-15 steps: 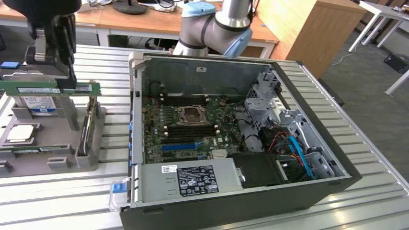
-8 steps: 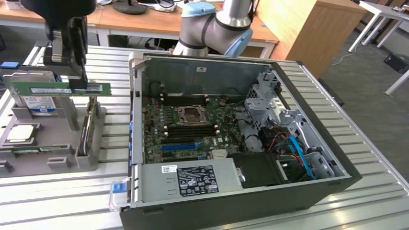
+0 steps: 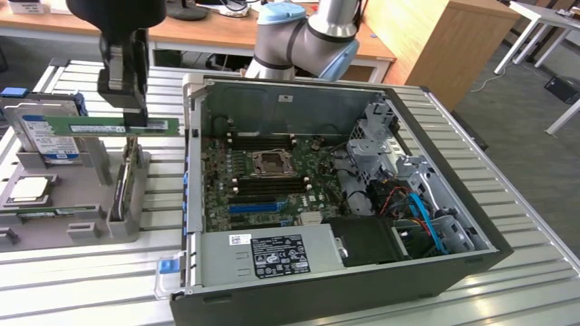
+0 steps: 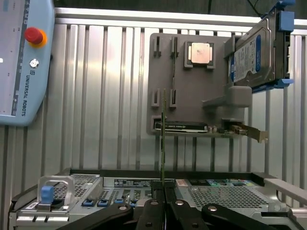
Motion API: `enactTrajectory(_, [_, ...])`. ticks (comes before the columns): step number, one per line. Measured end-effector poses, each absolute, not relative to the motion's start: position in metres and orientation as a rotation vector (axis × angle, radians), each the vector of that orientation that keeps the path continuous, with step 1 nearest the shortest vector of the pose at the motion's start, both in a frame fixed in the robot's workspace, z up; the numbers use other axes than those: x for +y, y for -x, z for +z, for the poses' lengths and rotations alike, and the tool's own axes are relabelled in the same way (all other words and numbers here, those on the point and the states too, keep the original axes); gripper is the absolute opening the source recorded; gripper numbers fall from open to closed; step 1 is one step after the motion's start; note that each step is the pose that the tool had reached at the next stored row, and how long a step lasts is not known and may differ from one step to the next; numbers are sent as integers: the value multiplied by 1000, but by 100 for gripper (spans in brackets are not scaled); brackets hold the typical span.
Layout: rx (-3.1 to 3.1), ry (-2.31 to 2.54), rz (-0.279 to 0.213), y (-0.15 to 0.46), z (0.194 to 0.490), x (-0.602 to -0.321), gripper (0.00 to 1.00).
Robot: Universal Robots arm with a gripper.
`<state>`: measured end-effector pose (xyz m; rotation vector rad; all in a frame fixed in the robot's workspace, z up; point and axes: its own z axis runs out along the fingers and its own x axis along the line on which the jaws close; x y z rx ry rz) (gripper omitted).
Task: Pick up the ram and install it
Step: 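Pick up the ram and move it above insertion slot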
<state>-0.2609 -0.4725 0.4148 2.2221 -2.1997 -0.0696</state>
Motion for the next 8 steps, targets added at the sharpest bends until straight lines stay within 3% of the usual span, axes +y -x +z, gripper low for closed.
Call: enactTrajectory(8, [-2200, -2222, -70, 239, 415, -472, 12])
